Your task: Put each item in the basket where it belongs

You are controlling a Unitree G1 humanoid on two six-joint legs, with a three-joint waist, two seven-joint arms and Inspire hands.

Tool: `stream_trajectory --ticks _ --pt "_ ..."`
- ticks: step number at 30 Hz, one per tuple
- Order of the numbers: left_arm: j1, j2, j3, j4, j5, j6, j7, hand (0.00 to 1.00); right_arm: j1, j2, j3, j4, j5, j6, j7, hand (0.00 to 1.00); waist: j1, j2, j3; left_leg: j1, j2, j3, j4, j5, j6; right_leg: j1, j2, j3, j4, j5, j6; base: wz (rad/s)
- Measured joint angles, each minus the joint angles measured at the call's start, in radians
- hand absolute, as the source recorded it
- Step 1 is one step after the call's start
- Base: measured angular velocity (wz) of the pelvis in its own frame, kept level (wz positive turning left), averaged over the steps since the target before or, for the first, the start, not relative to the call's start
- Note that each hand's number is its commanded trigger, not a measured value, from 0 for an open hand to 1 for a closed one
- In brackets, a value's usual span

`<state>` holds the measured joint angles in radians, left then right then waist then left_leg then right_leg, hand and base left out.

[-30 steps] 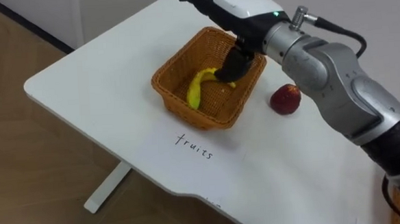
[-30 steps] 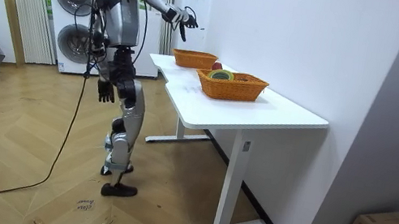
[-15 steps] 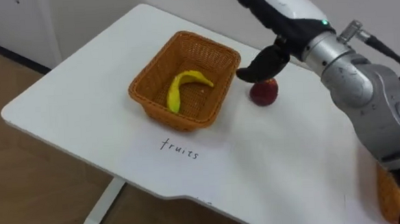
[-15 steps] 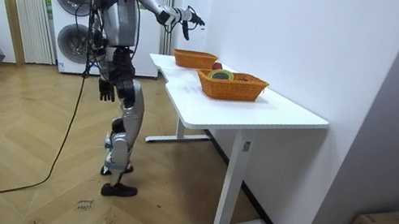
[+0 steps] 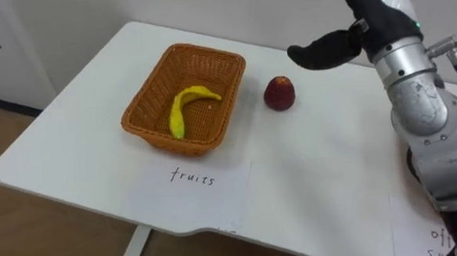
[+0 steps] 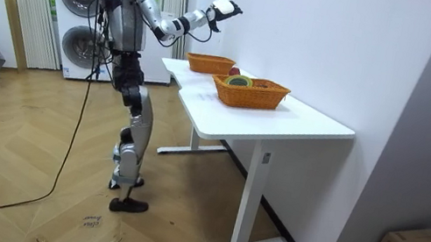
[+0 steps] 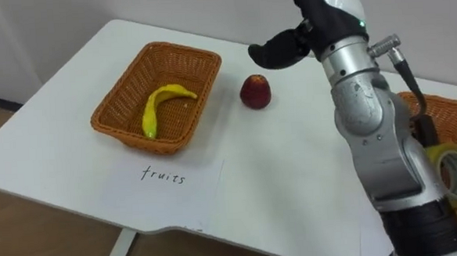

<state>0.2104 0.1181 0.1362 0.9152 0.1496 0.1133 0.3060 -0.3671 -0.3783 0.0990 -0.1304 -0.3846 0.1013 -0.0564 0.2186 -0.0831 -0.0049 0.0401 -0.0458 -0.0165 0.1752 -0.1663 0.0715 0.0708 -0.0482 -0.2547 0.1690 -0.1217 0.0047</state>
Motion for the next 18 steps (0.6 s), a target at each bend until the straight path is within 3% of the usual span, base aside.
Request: stream_trajectory --ticks 7,9,13,18 --pt "0.02 0.002 0.004 0.007 0.001 0.005 -0.005 0.0 0.0 0.027 -0.042 0.0 0.056 0.001 -0.055 0.0 -0.006 -0.015 0.0084 0.001 -0.001 -0.005 -0.001 0.0 0.002 0.003 0.0 -0.008 0.0 0.0 0.0 0.03" --pt "0.022 0.003 0.003 0.008 -0.001 0.009 -0.006 0.0 0.0 0.029 -0.042 0.001 0.073 0.001 -0.057 0.0 -0.009 -0.013 0.0099 0.001 -0.001 -0.005 -0.001 -0.002 0.004 0.004 -0.001 -0.008 0.0 0.0 0.001 0.02" --pt "0.019 0.004 -0.004 0.008 -0.002 0.01 -0.006 0.0 0.0 0.034 -0.042 0.003 0.124 0.001 -0.057 0.0 -0.025 0.001 0.0202 0.007 -0.002 -0.006 -0.001 -0.004 0.006 0.011 -0.002 -0.007 -0.001 0.0 0.001 0.02" --pt "0.016 0.004 -0.005 0.008 -0.002 0.009 -0.021 0.0 0.0 0.034 -0.042 0.036 0.23 0.0 -0.054 0.0 -0.05 0.001 0.0194 0.008 -0.002 -0.007 -0.001 -0.003 0.006 0.011 -0.001 0.001 -0.001 -0.001 0.002 0.0"
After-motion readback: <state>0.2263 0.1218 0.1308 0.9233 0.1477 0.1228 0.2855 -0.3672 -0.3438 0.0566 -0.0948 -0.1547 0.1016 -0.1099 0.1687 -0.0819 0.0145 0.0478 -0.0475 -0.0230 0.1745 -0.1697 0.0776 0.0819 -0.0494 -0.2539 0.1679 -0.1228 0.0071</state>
